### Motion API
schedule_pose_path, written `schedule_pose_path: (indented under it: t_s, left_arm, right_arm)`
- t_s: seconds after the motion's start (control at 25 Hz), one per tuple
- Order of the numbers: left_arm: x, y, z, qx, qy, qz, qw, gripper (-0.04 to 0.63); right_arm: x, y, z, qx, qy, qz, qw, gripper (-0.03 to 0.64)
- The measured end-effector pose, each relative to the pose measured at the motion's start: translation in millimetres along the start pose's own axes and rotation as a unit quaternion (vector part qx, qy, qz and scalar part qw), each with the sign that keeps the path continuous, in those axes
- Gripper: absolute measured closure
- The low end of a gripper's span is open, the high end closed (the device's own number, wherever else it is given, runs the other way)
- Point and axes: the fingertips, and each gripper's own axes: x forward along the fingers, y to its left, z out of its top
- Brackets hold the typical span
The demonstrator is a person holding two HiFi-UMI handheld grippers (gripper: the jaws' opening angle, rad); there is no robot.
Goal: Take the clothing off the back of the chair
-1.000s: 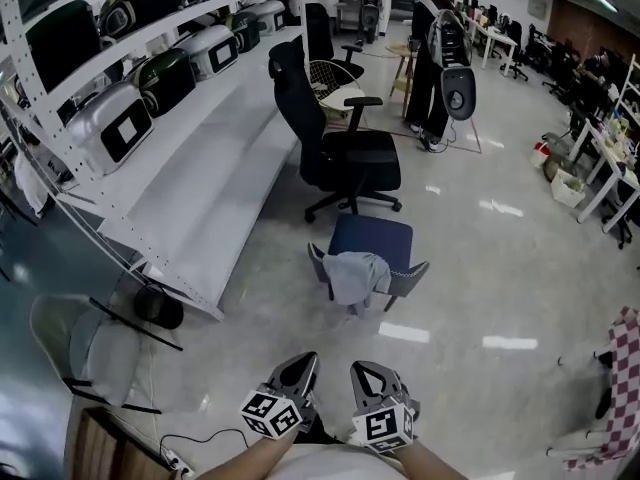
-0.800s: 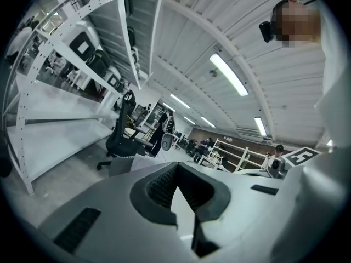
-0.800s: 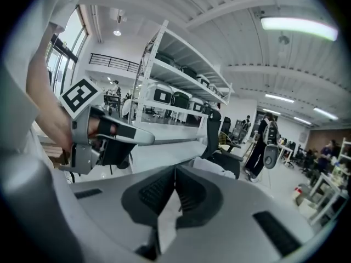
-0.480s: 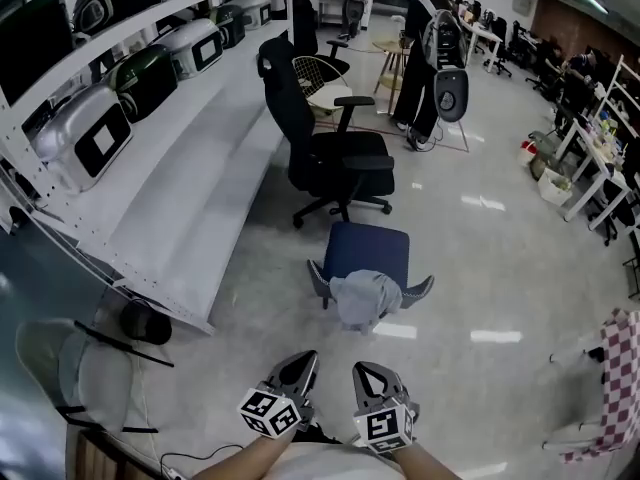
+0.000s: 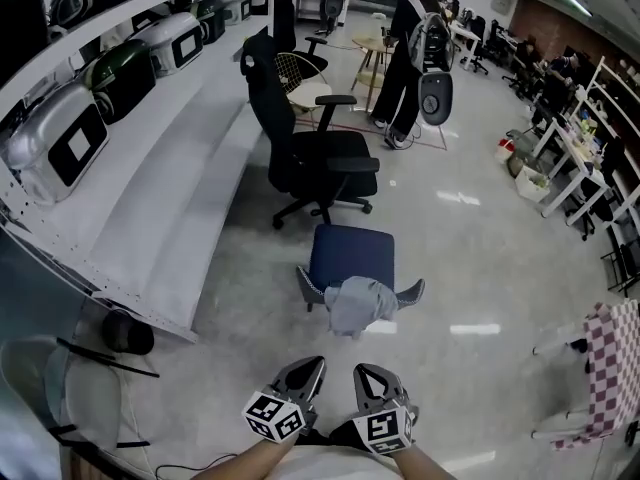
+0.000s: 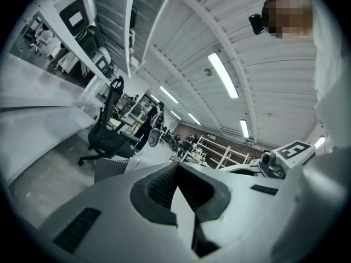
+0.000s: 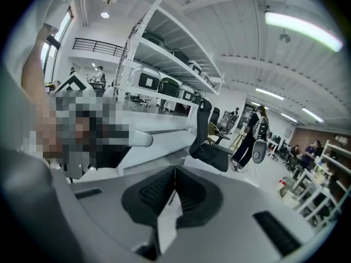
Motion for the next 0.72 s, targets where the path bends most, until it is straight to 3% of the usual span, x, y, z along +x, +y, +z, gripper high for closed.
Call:
schedule_pose_path:
  t_s: [0.52, 0.72]
  left_arm:
    - [28, 0, -4, -0.002, 0.004, 0.005, 1.0000, 0.588]
    - [52, 1, 2, 0.006, -0.004, 0.028, 0.9996, 0.588]
  right_arm:
    - [16, -28, -11, 0.013, 0.002, 0.007, 1.000, 0.600]
    - [26, -52, -15, 0.016, -0.011, 0.022, 1.000, 0.600]
